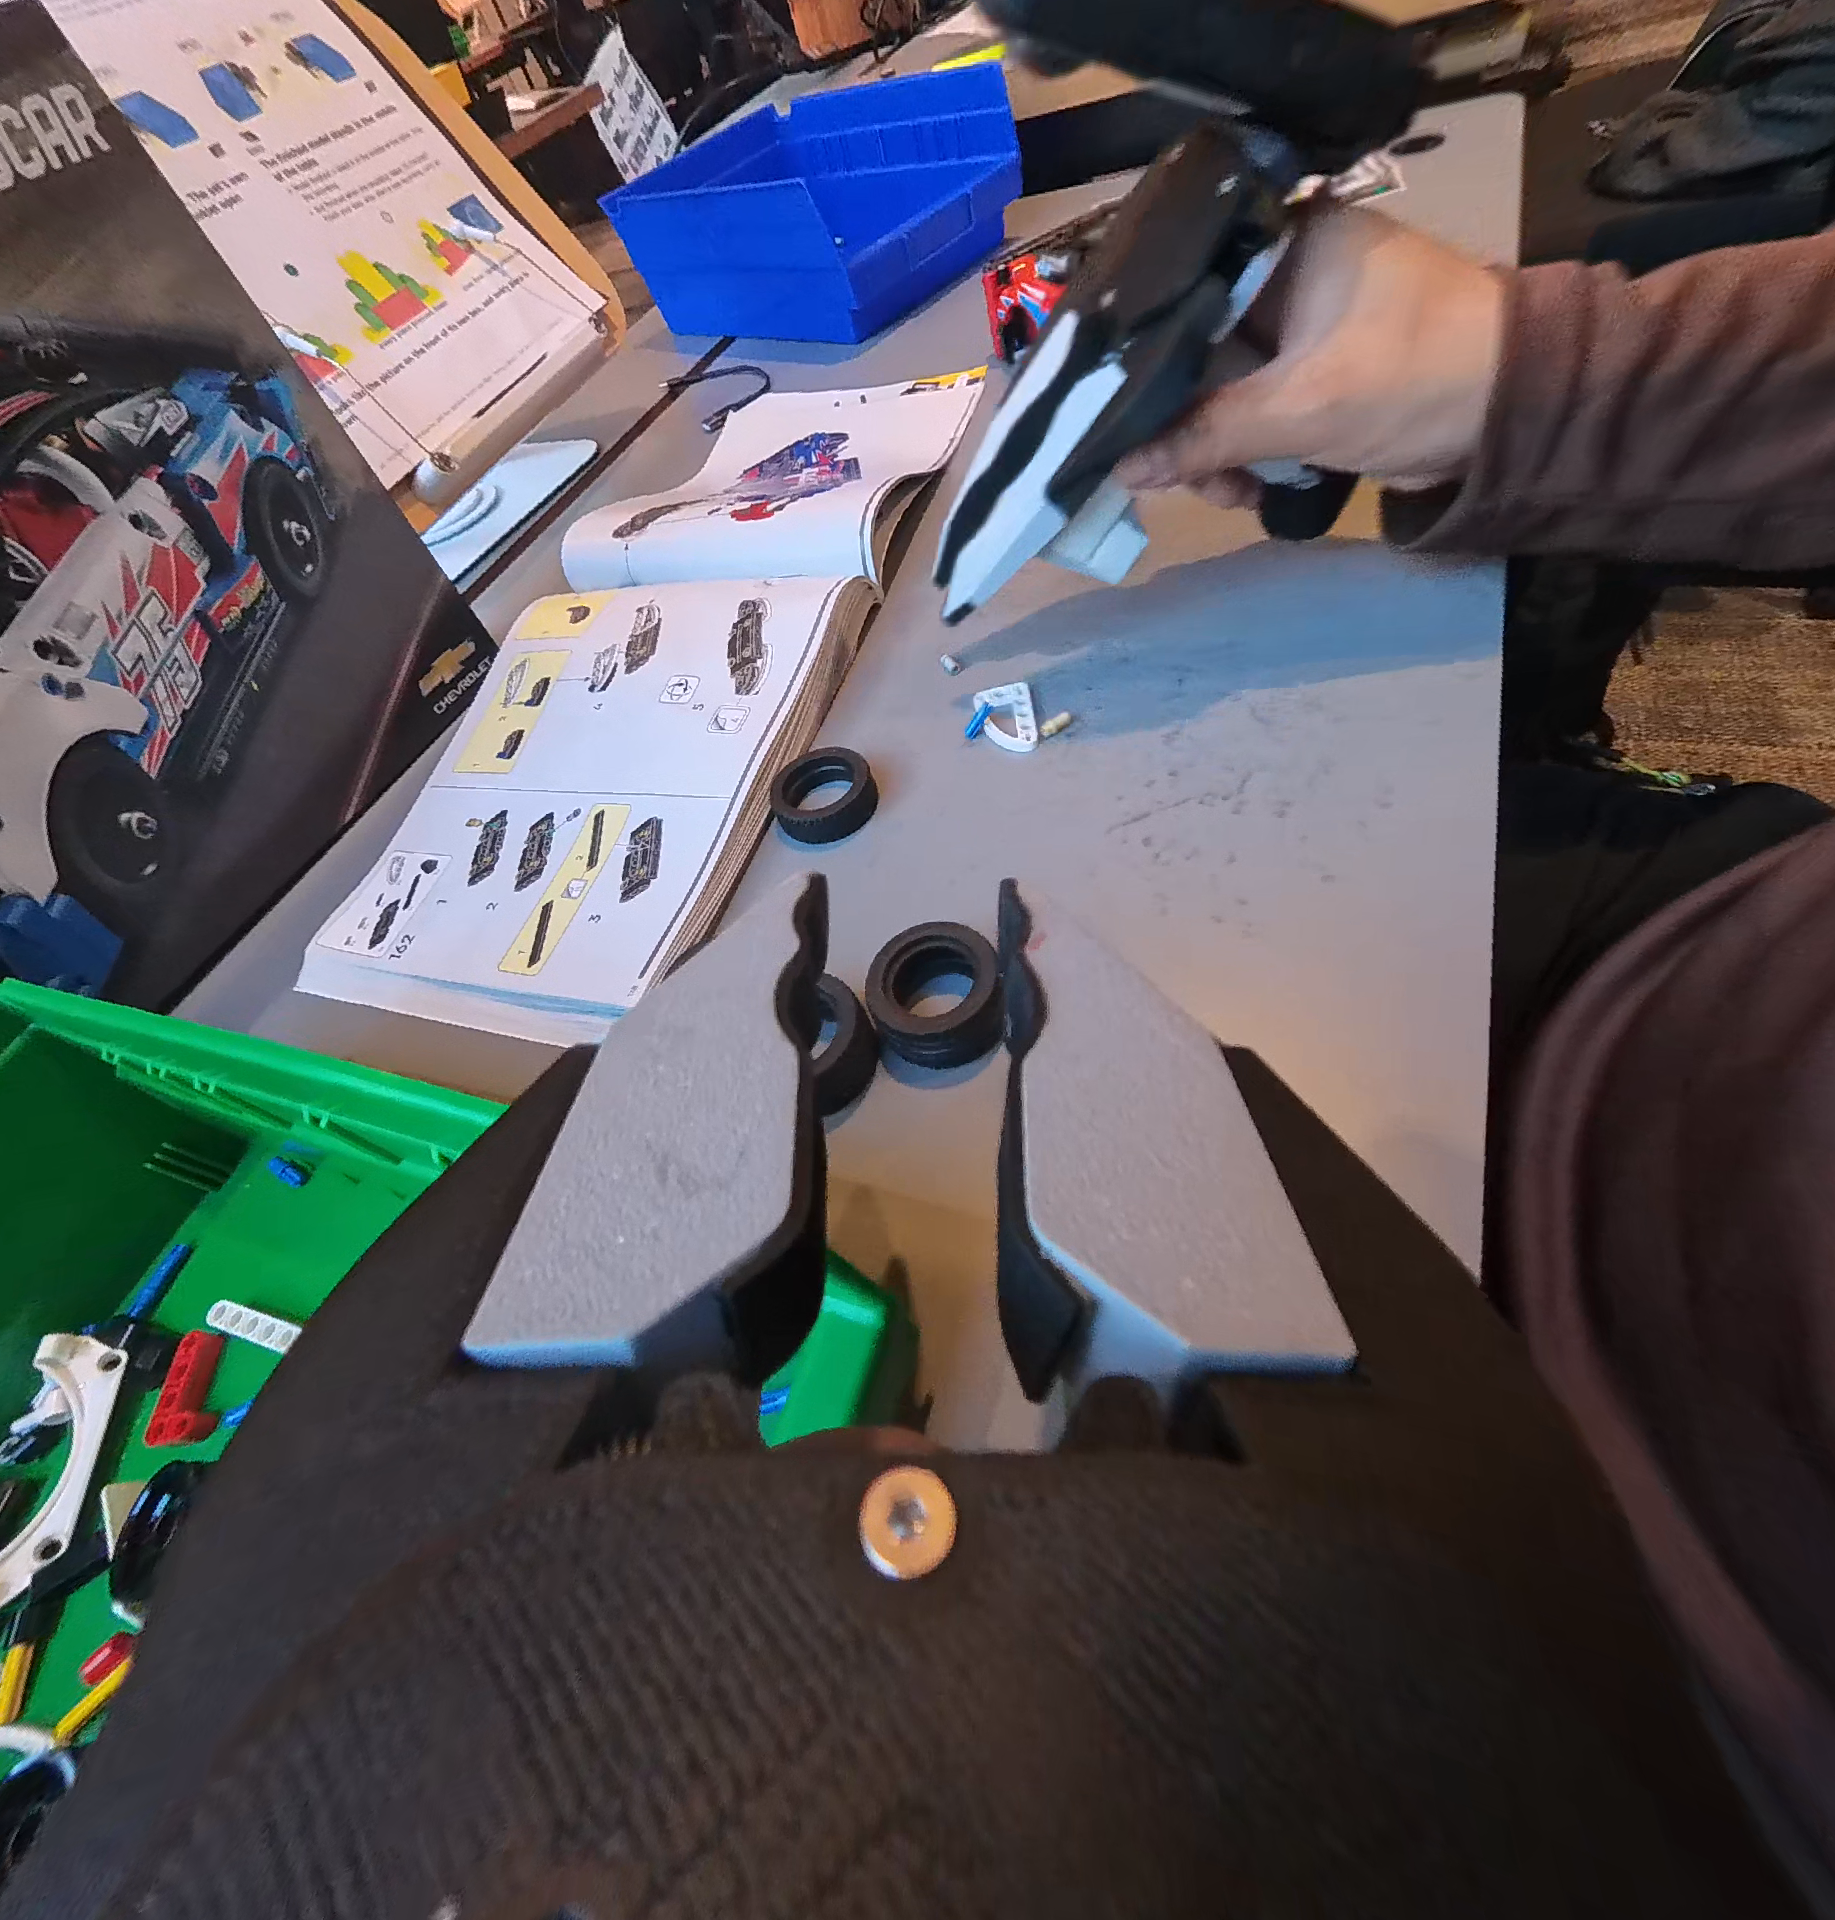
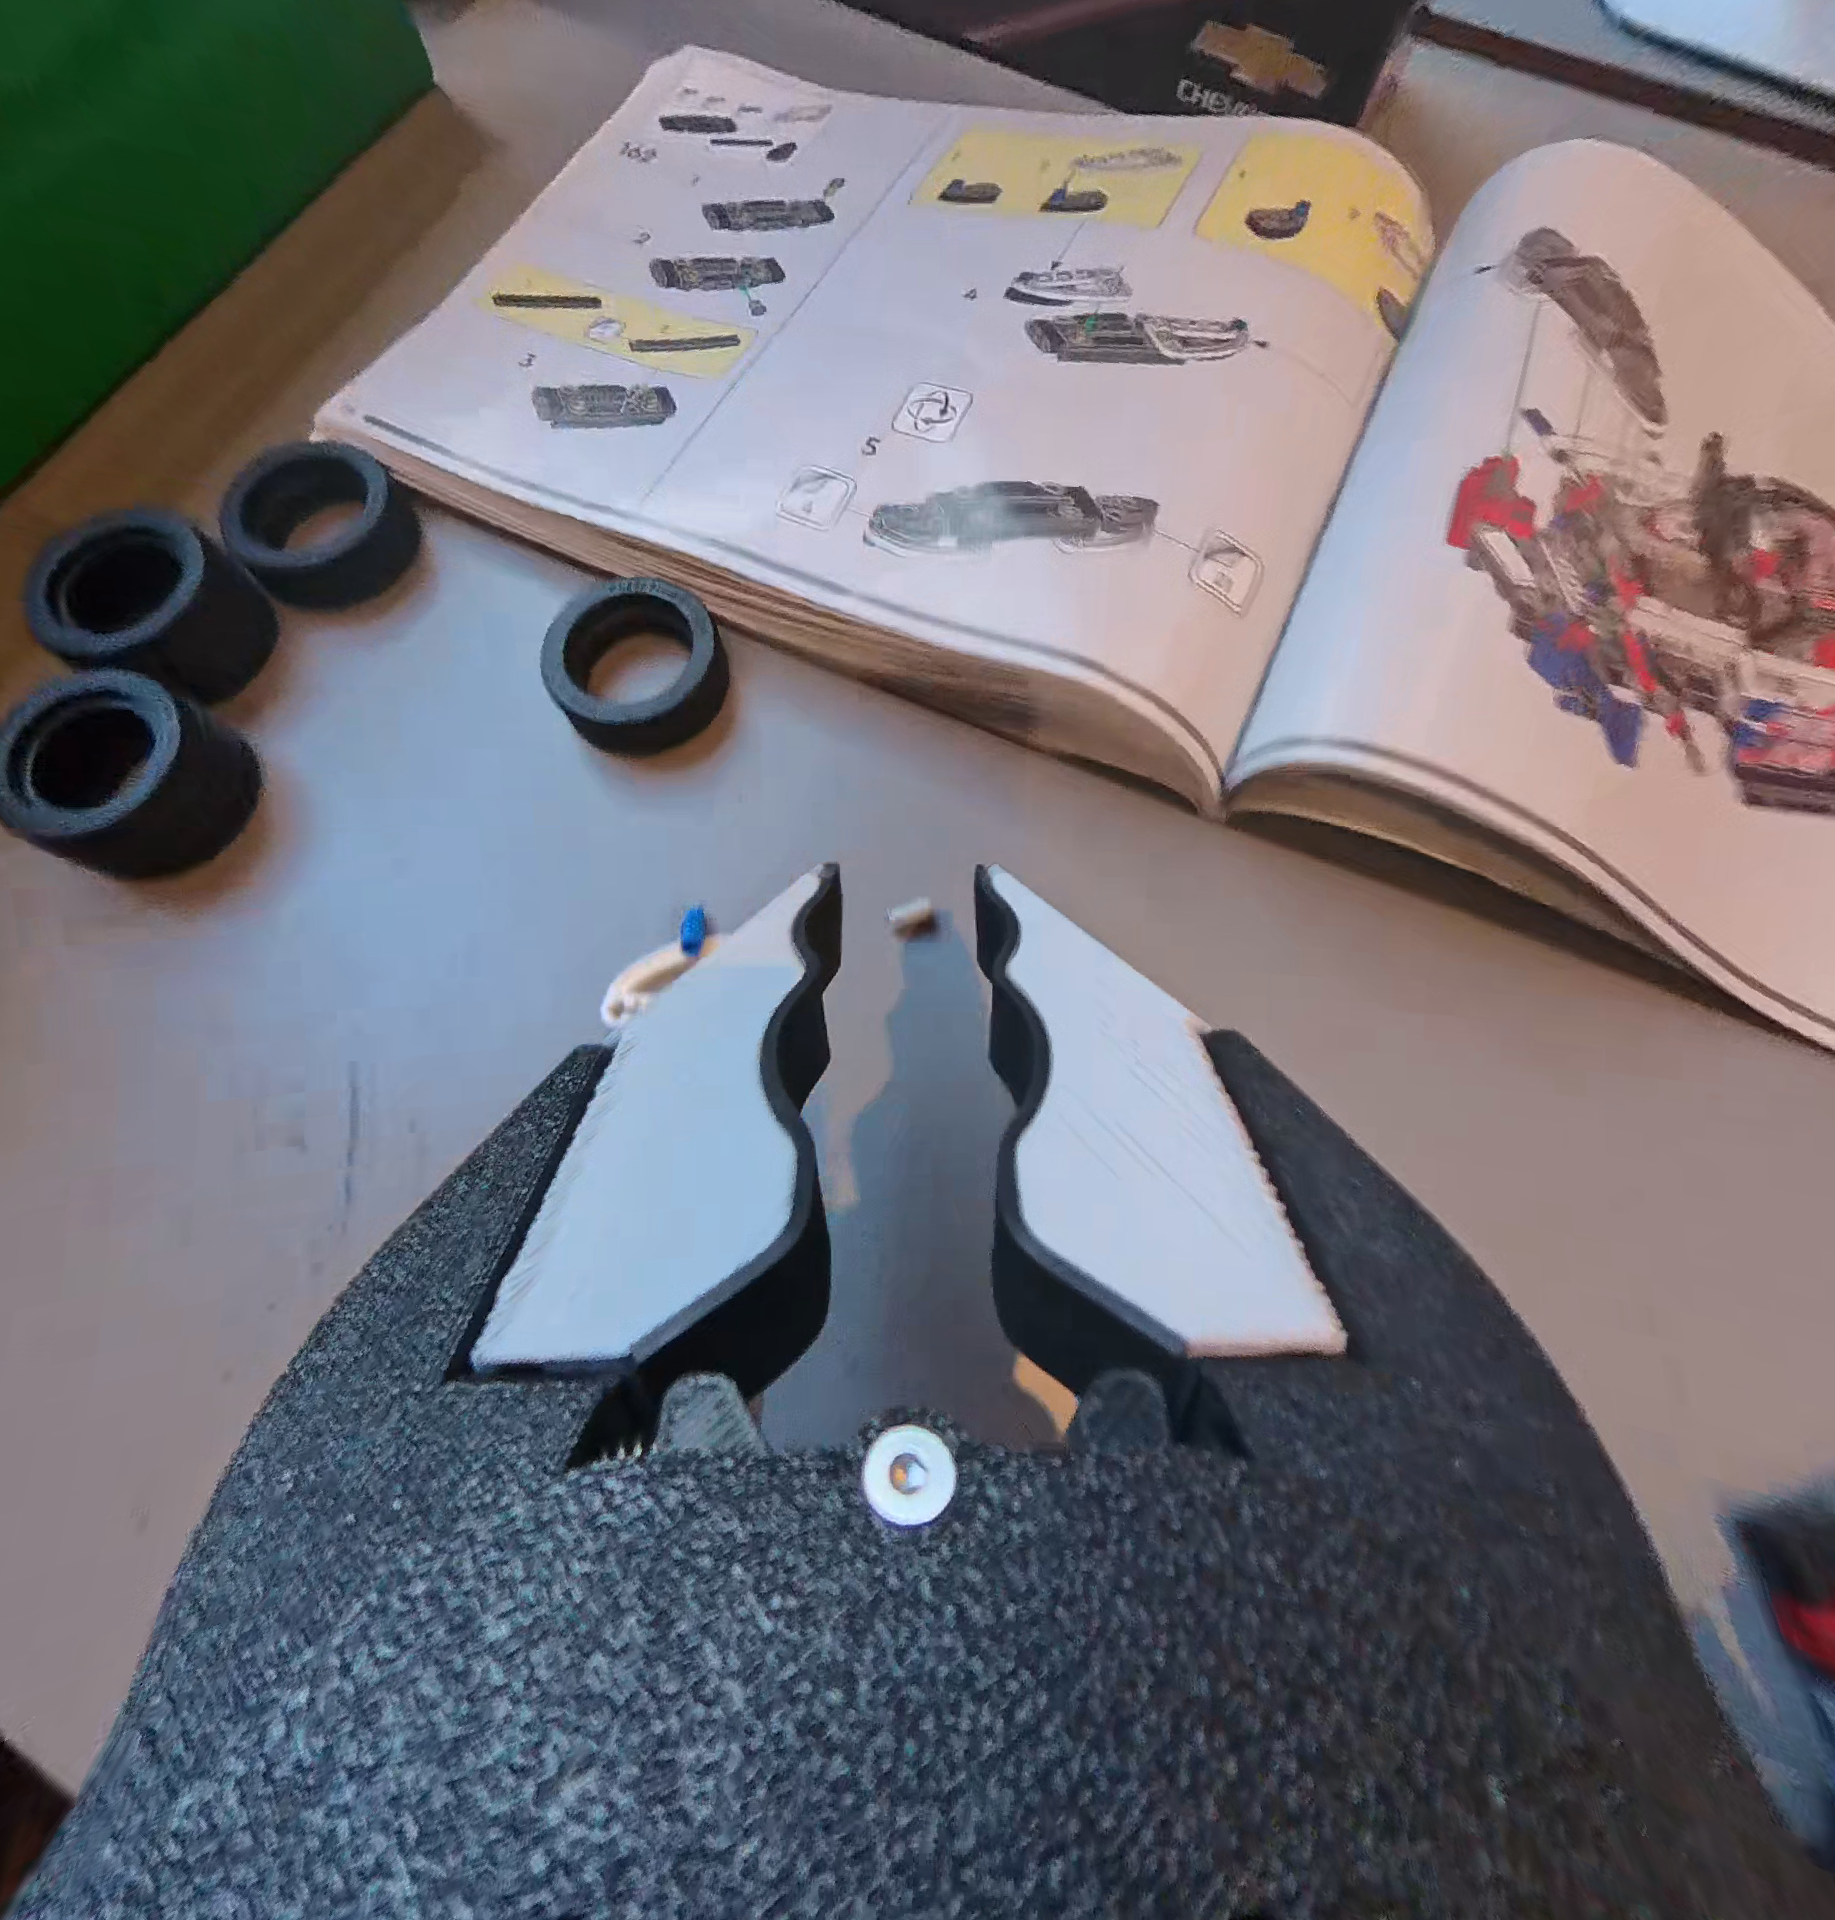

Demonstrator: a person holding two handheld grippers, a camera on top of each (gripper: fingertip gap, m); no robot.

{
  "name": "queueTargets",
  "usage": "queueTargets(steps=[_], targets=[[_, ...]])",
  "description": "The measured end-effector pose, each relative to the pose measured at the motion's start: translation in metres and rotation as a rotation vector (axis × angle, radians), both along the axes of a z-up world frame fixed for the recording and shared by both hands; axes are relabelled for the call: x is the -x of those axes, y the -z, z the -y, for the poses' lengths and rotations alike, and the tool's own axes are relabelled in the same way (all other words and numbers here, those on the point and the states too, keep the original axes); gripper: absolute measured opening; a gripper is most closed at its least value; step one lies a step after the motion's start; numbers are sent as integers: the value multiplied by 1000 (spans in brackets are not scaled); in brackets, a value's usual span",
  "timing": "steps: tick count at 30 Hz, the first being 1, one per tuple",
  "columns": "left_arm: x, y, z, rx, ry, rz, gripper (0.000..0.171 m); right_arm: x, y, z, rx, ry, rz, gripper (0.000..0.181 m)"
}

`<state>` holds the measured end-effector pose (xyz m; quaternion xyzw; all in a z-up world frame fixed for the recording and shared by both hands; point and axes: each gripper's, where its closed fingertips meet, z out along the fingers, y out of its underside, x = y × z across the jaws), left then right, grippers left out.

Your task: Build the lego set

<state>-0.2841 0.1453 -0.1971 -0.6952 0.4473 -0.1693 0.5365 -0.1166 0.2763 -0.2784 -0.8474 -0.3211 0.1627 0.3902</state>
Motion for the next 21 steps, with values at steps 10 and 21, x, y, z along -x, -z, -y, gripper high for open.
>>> queueTargets(steps=[10, 21], targets=[[6, 0, 1, 4, -4, 10, 30, 6, 31, 4, 171, -30, 15, 6], [7, 0, -1, 5, 4, 2, 30, -15, -4, 8, 89, 51, -113, 10]])
